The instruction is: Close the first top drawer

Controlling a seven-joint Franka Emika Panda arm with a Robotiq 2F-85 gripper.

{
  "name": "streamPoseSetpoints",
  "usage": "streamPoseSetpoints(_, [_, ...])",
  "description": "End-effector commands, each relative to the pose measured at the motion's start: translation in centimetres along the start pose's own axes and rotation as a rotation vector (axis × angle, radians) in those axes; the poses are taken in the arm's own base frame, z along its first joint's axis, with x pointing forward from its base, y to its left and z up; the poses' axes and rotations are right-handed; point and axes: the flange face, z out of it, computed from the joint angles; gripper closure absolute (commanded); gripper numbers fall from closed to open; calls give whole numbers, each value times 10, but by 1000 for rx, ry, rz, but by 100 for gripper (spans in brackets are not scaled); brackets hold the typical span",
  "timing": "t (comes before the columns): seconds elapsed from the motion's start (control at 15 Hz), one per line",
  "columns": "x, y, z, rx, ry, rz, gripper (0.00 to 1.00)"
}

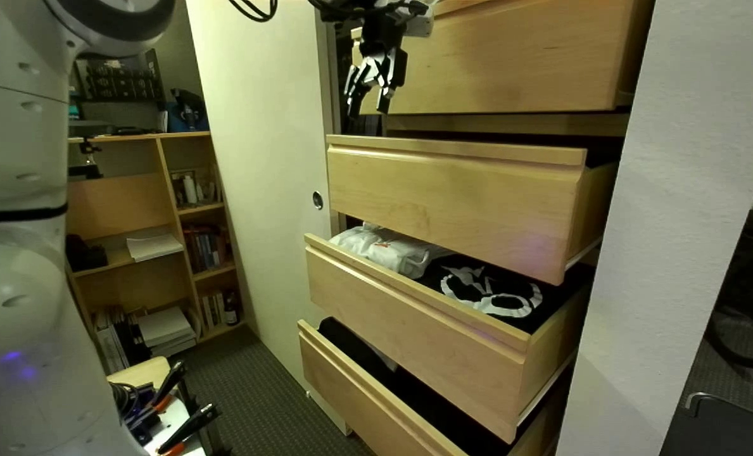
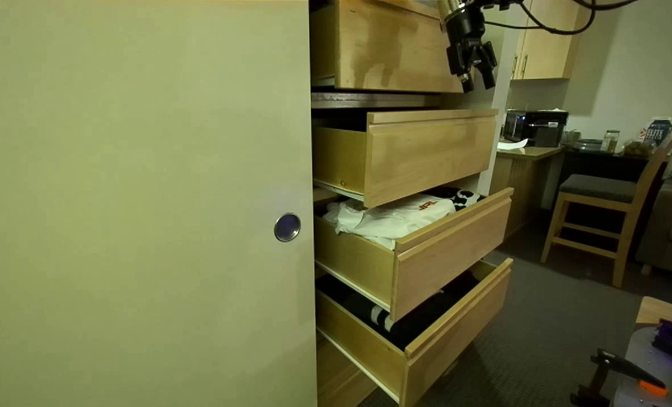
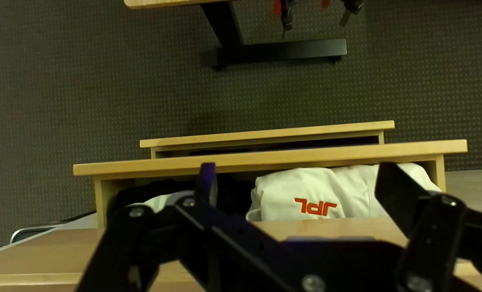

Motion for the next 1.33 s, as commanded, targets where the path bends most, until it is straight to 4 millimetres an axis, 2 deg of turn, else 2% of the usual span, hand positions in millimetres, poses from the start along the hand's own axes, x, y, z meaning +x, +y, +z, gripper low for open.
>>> streamPoseSetpoints(0.0, [-28, 3, -25, 22, 85, -24, 0])
streamPoseSetpoints(0.13, [-36, 2, -39, 24, 168, -38, 0])
streamPoseSetpoints(0.53, [-28, -16, -63, 35, 373, -79, 0])
streamPoseSetpoints(0.87, [-13, -27, -64, 54, 418, -96, 0])
streamPoseSetpoints(1.27, [16, -21, -55, 66, 398, -74, 0])
